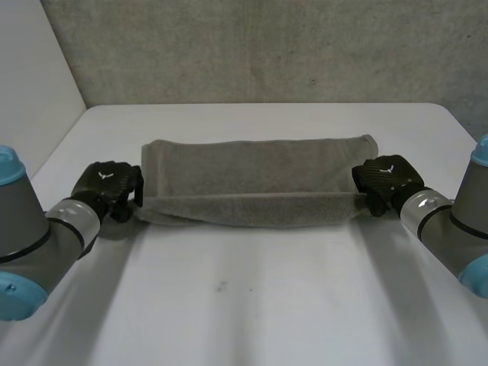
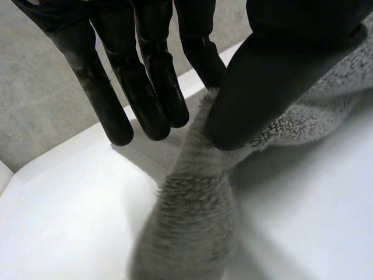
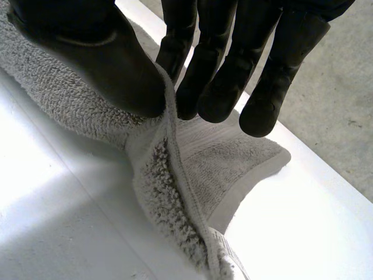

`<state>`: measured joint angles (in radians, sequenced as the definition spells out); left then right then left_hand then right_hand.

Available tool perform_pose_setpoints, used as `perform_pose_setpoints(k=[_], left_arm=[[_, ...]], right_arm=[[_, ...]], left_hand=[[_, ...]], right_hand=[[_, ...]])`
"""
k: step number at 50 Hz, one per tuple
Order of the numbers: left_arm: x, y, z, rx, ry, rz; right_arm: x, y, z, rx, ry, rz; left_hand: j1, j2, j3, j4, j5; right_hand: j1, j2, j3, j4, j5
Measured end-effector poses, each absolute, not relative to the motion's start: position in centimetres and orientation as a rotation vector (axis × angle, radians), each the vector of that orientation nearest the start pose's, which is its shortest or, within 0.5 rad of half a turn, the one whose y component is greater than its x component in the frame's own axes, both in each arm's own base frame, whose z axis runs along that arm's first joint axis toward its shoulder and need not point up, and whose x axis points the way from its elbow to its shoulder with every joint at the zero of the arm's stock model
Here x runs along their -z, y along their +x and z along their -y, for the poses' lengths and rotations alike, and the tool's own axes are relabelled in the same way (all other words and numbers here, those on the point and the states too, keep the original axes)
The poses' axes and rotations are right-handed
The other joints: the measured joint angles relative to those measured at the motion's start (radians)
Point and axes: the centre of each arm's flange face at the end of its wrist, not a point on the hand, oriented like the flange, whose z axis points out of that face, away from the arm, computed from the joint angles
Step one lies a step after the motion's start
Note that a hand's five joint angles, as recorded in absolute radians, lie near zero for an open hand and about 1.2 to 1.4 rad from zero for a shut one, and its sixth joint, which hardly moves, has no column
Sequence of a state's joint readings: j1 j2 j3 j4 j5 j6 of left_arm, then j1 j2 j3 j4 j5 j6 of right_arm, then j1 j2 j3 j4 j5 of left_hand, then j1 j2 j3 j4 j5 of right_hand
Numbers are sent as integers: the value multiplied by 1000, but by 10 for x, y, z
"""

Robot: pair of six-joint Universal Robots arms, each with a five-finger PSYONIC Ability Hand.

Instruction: Fold the towel.

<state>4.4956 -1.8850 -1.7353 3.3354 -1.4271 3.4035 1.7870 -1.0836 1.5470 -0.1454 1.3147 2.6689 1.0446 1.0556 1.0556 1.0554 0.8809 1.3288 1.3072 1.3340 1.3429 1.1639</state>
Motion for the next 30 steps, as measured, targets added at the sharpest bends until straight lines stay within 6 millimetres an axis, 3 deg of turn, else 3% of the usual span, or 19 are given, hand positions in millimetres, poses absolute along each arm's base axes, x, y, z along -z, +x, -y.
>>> perform_pose_setpoints(k=[2,6,20,21,25,28,30], left_arm=[[-180,-211,289,1952,723,-2484],[-182,-210,287,1963,699,-2499],[-182,-210,287,1976,691,-2501],[-182,-210,287,1979,691,-2499],[-186,-210,287,2008,681,-2483],[-189,-210,287,2030,672,-2477],[-190,-210,287,2047,666,-2491]], right_arm=[[-162,229,321,1817,-1057,-2258],[-160,229,321,1810,-1060,-2261],[-152,230,321,1794,-1100,-2269],[-152,230,321,1794,-1102,-2269],[-150,231,321,1791,-1114,-2269],[-149,231,320,1788,-1118,-2270],[-149,231,320,1786,-1120,-2270]], left_hand=[[-292,-291,-290,-291,-292],[-515,-527,-522,-523,-527],[-585,-599,-598,-604,-608],[-521,-552,-550,-552,-558],[-3,-11,-23,-21,-23],[99,96,94,96,92],[72,57,57,57,59]], right_hand=[[0,0,0,0,0],[0,0,0,0,0],[0,0,0,0,5],[0,0,0,0,5],[0,0,0,0,5],[0,0,0,0,5],[0,0,0,0,5]])
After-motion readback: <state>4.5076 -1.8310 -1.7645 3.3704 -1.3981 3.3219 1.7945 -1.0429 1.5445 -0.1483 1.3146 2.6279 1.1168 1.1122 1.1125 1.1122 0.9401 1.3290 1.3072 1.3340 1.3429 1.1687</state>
